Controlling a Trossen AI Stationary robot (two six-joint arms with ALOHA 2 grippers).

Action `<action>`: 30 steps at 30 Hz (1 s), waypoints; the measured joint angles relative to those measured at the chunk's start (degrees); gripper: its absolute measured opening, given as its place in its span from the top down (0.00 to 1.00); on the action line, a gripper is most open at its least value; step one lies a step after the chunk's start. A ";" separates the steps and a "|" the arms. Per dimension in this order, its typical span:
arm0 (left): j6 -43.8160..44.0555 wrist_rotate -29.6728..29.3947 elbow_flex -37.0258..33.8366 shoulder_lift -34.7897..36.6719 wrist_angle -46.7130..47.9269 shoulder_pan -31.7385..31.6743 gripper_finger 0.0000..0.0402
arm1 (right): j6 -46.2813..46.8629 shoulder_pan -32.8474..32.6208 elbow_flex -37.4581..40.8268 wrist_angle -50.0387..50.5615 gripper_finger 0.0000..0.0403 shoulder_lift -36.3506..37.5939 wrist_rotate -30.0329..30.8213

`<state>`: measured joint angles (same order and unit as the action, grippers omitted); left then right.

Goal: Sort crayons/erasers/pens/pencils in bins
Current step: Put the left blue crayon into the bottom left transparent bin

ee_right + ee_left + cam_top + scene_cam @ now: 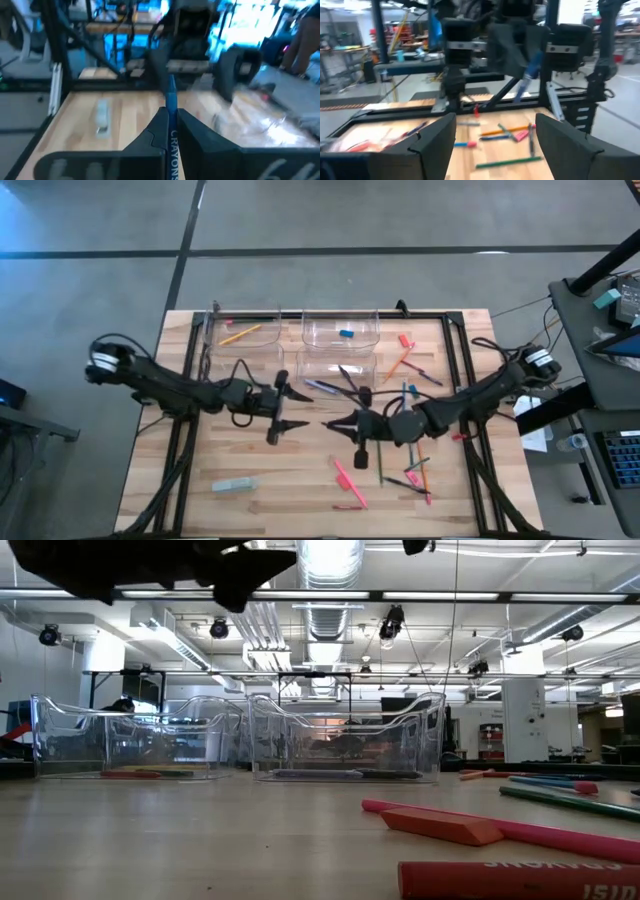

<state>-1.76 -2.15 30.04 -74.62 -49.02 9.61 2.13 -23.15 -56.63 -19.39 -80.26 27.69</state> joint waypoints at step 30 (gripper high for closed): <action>3.12 -1.38 12.68 -13.78 -3.57 0.02 0.59 | -3.60 3.71 0.00 -7.54 0.97 -0.86 -0.23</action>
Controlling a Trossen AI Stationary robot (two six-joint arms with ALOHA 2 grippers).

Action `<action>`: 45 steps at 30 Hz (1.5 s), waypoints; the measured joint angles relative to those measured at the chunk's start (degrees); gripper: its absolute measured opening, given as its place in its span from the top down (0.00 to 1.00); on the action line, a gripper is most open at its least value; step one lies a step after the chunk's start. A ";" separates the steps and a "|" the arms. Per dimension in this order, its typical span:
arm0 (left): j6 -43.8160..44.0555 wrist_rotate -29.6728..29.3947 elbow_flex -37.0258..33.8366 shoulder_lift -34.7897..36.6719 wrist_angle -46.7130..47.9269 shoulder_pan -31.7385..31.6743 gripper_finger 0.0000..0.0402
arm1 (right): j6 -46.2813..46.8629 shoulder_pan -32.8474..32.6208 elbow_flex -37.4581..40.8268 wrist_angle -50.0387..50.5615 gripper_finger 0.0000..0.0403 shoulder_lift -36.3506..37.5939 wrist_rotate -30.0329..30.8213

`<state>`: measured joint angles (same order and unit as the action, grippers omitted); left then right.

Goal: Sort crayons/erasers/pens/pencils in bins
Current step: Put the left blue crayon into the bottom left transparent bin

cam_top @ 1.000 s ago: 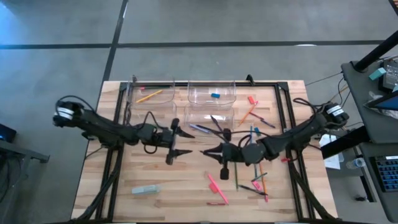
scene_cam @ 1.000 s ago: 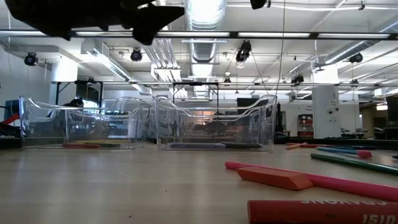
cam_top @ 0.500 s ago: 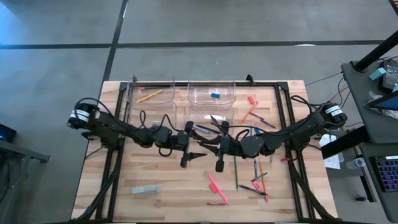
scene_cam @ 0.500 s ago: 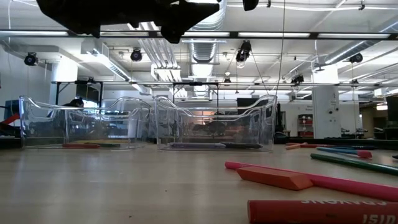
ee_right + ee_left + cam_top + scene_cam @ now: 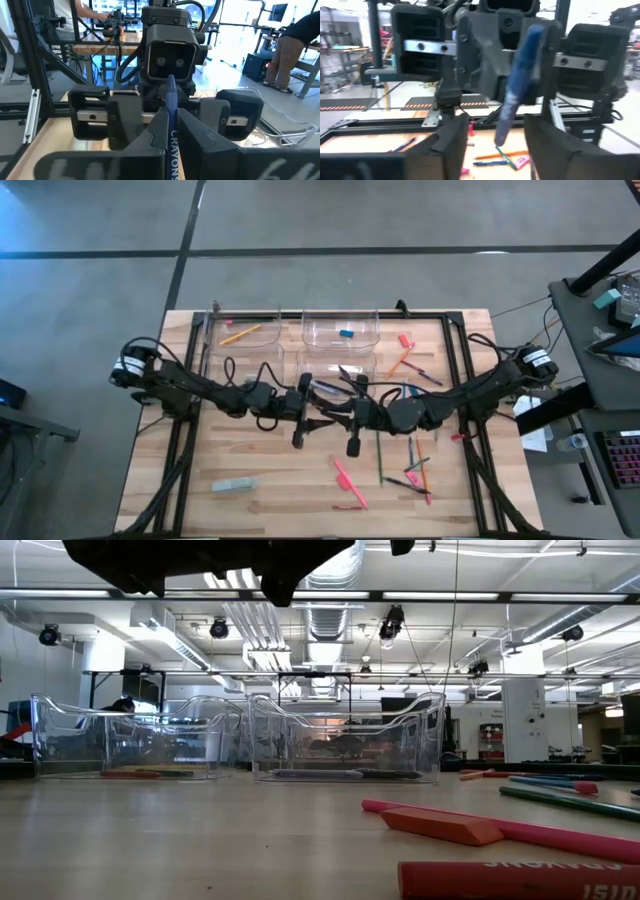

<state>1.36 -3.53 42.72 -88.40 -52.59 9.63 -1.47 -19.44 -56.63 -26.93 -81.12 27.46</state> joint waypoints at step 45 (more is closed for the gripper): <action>8.50 -30.90 6.08 23.75 117.73 -12.43 0.91 | 11.32 -3.93 -1.17 26.52 0.42 9.28 -0.43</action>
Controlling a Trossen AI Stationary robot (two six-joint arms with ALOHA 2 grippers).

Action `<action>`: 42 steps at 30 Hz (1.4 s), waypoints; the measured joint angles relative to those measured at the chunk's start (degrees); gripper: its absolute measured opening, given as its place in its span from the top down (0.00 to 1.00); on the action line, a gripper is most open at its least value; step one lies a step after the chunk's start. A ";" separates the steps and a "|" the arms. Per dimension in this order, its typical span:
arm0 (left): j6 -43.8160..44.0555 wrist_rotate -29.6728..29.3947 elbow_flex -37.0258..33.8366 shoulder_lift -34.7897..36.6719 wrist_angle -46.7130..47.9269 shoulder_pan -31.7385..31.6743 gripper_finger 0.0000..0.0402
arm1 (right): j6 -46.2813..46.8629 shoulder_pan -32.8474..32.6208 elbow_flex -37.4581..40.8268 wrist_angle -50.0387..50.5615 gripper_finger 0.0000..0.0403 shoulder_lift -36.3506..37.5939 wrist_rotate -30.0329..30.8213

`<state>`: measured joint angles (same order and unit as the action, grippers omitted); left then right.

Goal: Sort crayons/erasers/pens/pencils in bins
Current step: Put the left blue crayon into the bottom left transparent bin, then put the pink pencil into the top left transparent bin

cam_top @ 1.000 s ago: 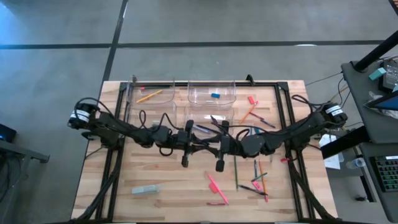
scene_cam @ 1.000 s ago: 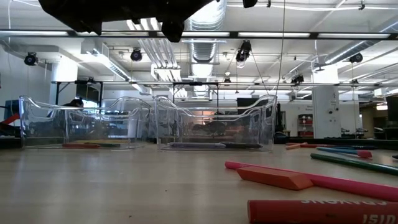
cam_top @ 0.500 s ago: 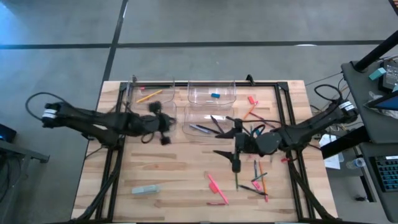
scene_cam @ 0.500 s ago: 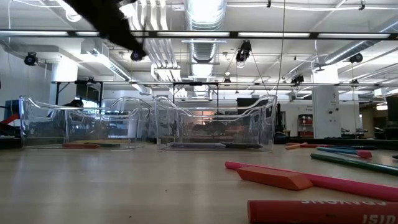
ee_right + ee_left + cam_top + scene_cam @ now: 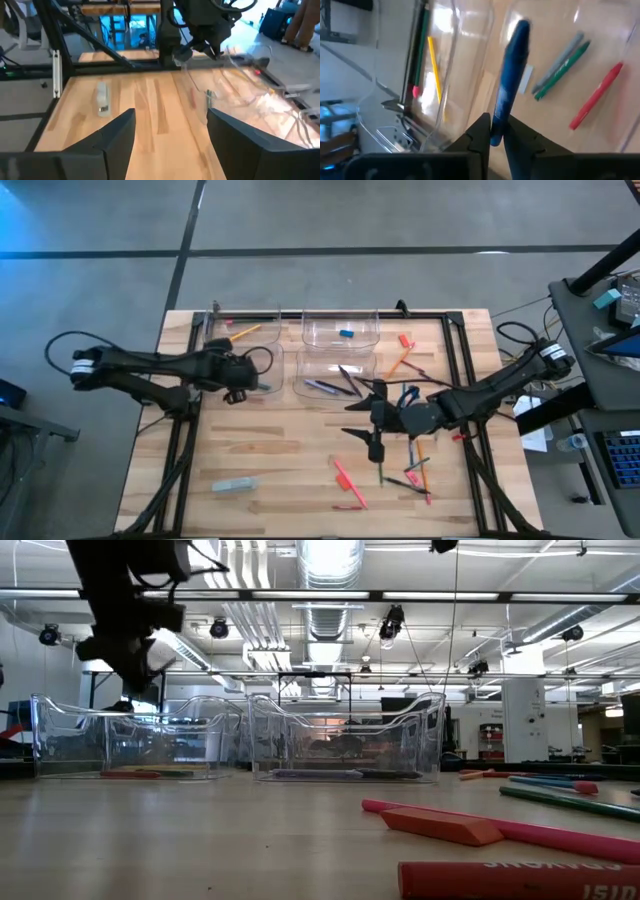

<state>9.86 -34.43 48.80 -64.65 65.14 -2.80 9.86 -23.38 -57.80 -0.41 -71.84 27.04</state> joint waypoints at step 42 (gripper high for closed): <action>-12.05 8.80 -27.07 19.32 -94.18 11.18 0.57 | 33.37 -10.04 -6.89 11.68 0.42 -31.07 -21.98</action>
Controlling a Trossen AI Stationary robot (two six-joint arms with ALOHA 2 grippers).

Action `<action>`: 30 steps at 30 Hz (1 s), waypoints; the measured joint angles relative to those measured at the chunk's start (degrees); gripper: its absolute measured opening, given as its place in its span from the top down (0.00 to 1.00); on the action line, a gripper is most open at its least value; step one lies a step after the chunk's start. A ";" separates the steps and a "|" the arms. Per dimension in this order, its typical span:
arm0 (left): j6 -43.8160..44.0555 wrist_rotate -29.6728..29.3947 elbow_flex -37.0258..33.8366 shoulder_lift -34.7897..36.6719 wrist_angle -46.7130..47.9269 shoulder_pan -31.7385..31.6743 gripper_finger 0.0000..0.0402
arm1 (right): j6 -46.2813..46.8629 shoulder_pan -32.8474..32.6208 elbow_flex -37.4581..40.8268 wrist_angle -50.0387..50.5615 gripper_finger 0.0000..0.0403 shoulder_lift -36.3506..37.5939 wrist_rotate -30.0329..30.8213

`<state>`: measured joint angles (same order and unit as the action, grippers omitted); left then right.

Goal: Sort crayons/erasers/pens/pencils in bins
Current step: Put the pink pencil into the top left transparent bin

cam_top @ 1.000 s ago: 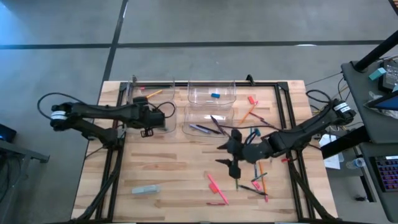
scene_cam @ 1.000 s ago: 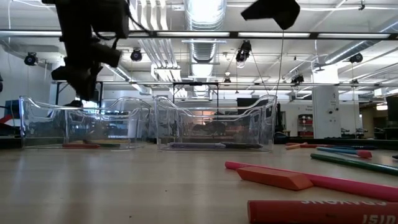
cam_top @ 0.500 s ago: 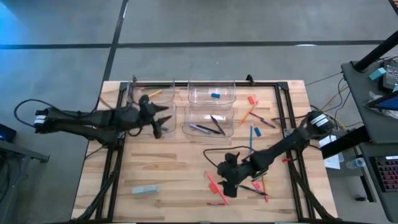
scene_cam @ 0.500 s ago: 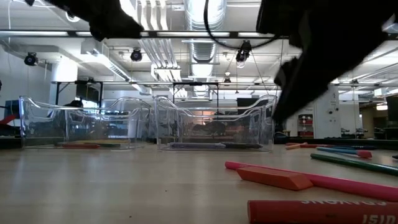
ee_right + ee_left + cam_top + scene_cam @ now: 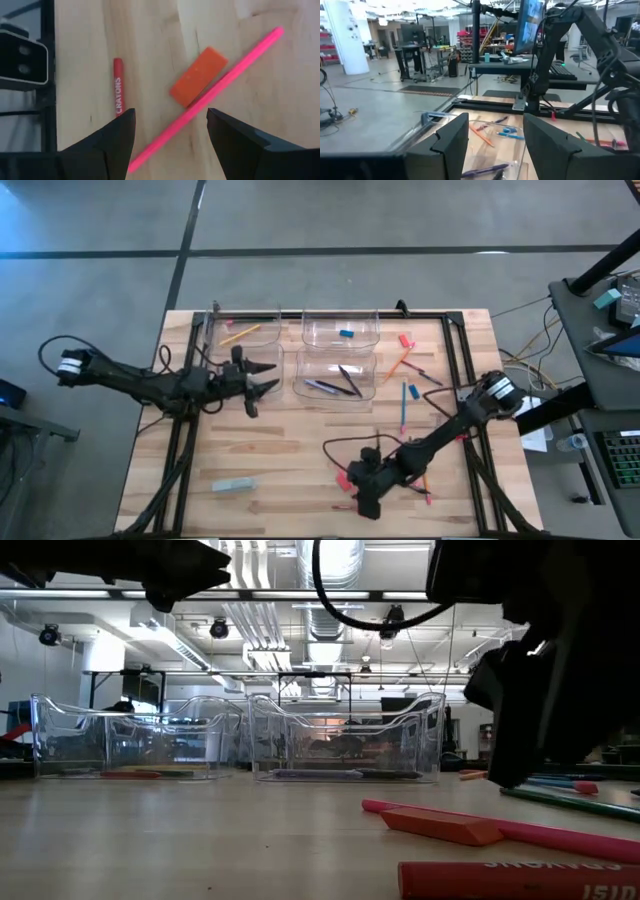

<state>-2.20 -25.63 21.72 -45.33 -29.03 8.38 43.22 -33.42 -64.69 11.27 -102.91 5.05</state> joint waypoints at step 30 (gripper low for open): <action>0.52 2.74 -0.68 -0.28 -0.48 0.07 0.57 | 7.77 1.45 -5.55 22.56 0.79 -9.79 6.15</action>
<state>-1.67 -22.90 21.04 -45.60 -29.52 8.45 50.99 -31.97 -70.24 33.82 -112.70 11.21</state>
